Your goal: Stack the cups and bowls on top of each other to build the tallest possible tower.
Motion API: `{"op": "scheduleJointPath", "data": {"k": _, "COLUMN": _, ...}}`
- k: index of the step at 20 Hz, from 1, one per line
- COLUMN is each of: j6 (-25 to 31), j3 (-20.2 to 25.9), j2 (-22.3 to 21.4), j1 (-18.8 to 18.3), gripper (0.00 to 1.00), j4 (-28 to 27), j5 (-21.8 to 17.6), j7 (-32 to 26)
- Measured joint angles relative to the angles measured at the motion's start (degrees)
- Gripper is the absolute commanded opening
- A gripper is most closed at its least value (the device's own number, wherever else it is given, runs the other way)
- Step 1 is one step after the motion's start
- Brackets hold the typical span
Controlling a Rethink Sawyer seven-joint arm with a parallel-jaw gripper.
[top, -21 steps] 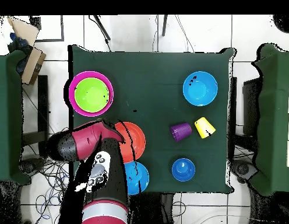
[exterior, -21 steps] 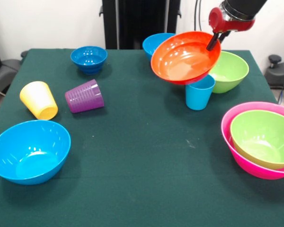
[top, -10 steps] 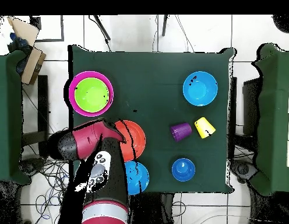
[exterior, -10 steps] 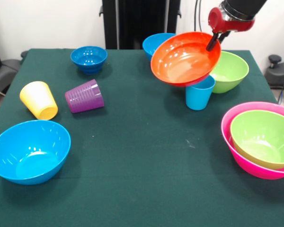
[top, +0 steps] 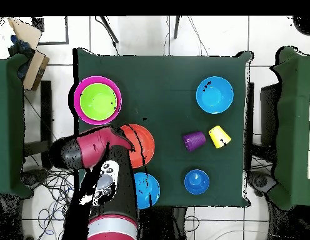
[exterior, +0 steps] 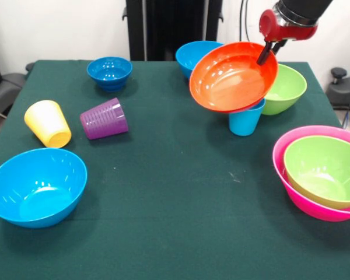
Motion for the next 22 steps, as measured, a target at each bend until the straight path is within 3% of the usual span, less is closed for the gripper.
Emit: {"op": "scheduleJointPath", "data": {"k": 22, "j6": 0.00, "j3": -0.56, "j2": 0.94, "j1": 0.08, "gripper": 0.00, "j4": -1.31, "j5": 0.47, "j7": 0.00}}
